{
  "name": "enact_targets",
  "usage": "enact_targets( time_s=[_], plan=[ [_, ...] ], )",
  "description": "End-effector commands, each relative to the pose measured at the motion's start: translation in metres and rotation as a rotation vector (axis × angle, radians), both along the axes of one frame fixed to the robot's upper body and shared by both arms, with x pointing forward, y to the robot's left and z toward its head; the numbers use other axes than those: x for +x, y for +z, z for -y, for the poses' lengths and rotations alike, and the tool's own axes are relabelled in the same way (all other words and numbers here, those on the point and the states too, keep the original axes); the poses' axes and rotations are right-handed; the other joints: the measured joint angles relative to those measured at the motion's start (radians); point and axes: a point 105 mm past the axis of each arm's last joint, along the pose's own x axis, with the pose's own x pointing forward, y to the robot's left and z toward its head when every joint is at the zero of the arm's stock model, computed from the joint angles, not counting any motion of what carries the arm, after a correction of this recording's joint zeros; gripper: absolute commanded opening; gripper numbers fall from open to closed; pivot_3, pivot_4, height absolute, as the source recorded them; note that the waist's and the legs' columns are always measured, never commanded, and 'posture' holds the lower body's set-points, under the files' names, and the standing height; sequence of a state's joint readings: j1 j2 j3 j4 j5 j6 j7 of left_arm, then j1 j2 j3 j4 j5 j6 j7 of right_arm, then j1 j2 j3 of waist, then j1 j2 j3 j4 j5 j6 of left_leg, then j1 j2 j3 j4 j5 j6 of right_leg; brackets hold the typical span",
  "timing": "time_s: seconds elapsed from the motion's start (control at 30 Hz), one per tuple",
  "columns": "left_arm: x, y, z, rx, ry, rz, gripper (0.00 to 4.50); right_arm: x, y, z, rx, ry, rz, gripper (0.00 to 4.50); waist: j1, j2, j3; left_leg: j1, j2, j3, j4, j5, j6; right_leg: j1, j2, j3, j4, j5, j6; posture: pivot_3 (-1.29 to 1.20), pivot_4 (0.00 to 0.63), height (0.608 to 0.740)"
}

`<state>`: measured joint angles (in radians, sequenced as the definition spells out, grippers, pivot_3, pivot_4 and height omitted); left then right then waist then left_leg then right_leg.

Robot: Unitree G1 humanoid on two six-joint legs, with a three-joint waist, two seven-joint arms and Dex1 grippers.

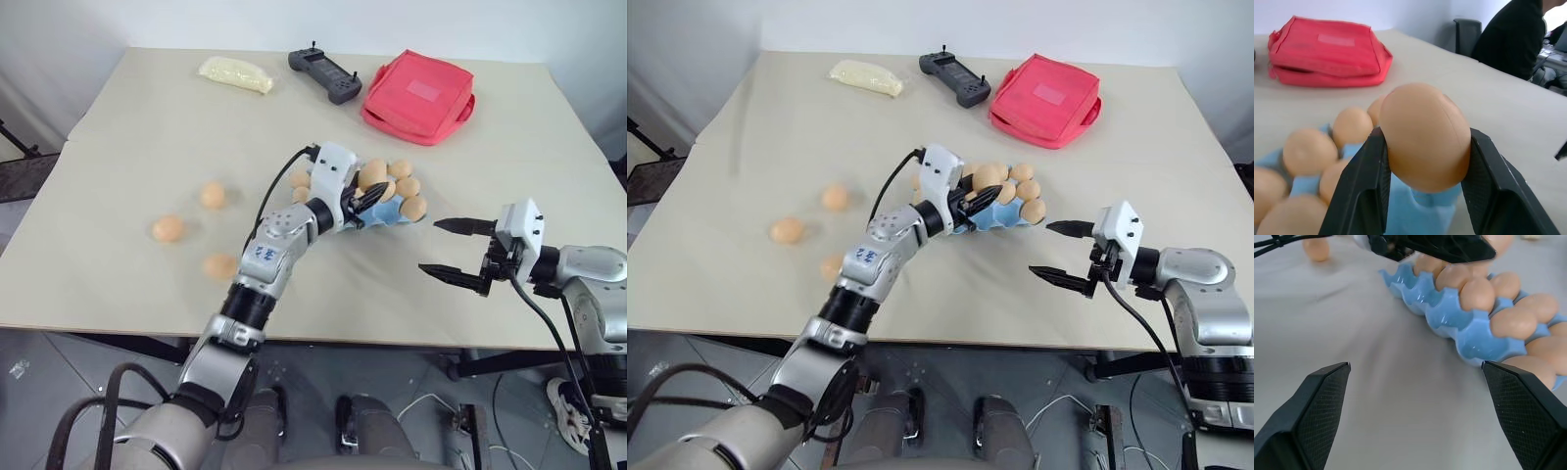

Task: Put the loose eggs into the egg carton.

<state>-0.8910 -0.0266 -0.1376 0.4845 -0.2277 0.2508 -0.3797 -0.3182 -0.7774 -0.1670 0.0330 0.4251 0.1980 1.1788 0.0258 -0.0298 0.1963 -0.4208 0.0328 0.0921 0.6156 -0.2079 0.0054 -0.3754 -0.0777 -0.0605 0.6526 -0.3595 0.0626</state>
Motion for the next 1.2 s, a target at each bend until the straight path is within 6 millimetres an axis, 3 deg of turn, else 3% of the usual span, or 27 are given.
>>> enact_targets(
  time_s=[0.03,0.73,1.03,1.2],
  plan=[
    [0.004,0.012,0.010,-0.028,-0.043,0.046,1.61,-0.004,0.016,0.002,0.032,-0.026,0.070,4.50,-0.001,0.000,0.000,0.000,0.000,0.000,0.000,0.000,0.000,0.000,0.000,0.000,0.000,0.000,0.000,0.00,0.150,0.740],
    [0.019,0.009,0.036,-0.020,-0.126,-0.038,1.61,-0.009,0.011,0.003,0.036,-0.072,0.074,4.50,-0.002,-0.001,0.000,0.000,-0.001,0.000,0.000,0.000,0.000,0.000,0.000,-0.002,0.000,0.000,0.001,0.00,0.150,0.740],
    [0.020,0.007,0.034,-0.026,-0.132,-0.065,4.48,-0.008,0.010,0.003,0.034,-0.076,0.078,4.50,-0.002,-0.001,0.000,0.000,-0.001,0.000,0.000,0.000,0.000,-0.001,0.000,-0.002,0.001,0.000,0.001,0.00,0.150,0.740],
    [0.019,0.010,0.031,-0.025,-0.145,-0.047,4.48,-0.006,0.010,0.003,0.031,-0.075,0.078,4.50,-0.003,-0.001,0.000,0.000,-0.001,0.000,0.001,0.000,0.000,-0.001,0.000,-0.002,0.001,0.000,0.001,0.00,0.150,0.740]
  ],
)
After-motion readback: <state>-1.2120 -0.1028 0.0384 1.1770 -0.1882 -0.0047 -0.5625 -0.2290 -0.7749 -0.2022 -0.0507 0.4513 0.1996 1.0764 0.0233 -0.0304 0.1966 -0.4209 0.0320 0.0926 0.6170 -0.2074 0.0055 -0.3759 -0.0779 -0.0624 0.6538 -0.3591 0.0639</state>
